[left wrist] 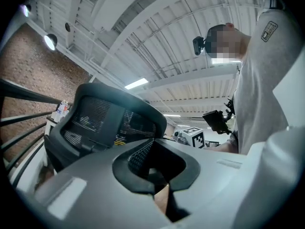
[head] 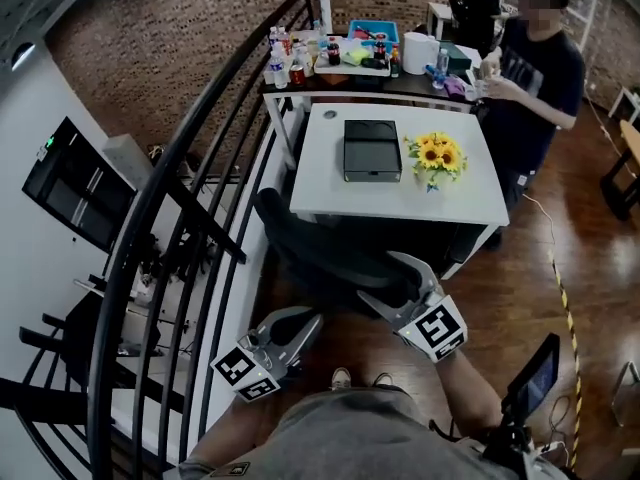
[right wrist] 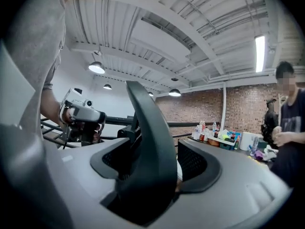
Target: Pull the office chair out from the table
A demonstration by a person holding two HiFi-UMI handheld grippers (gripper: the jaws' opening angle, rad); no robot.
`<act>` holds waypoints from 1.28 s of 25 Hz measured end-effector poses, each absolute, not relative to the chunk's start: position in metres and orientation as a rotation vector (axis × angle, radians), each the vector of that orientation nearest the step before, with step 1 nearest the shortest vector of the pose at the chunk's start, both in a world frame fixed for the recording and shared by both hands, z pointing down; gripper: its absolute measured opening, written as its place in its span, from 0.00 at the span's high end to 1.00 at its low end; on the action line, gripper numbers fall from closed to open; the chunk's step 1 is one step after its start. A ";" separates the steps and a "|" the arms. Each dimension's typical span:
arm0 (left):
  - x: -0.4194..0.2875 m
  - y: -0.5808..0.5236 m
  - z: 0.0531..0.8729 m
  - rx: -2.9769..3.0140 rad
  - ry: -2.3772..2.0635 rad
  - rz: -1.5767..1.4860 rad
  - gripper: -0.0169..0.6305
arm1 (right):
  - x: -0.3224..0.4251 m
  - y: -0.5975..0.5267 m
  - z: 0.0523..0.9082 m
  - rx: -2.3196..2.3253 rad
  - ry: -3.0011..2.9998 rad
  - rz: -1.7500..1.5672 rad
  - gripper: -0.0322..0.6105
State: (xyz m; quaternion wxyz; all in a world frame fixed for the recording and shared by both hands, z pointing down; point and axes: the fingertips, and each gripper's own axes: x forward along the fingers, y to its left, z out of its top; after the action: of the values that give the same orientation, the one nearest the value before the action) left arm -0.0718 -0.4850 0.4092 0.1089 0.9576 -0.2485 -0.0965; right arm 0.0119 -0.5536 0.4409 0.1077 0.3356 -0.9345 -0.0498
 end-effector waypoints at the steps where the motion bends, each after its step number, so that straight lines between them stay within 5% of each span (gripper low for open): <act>1: -0.078 -0.485 0.410 2.808 -0.761 -0.286 0.97 | 0.005 -0.558 0.443 0.960 -2.748 -0.156 0.48; 2: -0.084 -0.486 0.411 2.800 -0.789 -0.288 0.97 | -0.001 -0.561 0.445 0.938 -2.742 -0.165 0.48; 4: -0.095 -0.487 0.413 2.786 -0.840 -0.291 0.97 | -0.006 -0.564 0.447 0.914 -2.733 -0.177 0.69; 7: -0.108 -0.492 0.415 2.770 -0.902 -0.287 0.97 | -0.008 -0.564 0.445 0.877 -2.764 -0.154 0.73; 17: -0.125 -0.511 0.402 2.791 -0.975 -0.291 0.97 | 0.012 -0.545 0.444 0.731 -2.829 -0.128 0.78; 32: -0.088 -0.529 0.395 2.859 -0.883 -0.247 0.97 | 0.140 -0.515 0.442 0.490 -2.891 -0.076 0.78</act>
State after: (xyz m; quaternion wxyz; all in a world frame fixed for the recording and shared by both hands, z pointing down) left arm -0.0878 -0.5292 0.3954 0.0694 0.9500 -0.2933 -0.0819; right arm 0.1397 -0.5145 0.4420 0.1041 0.1662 -0.9802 -0.0258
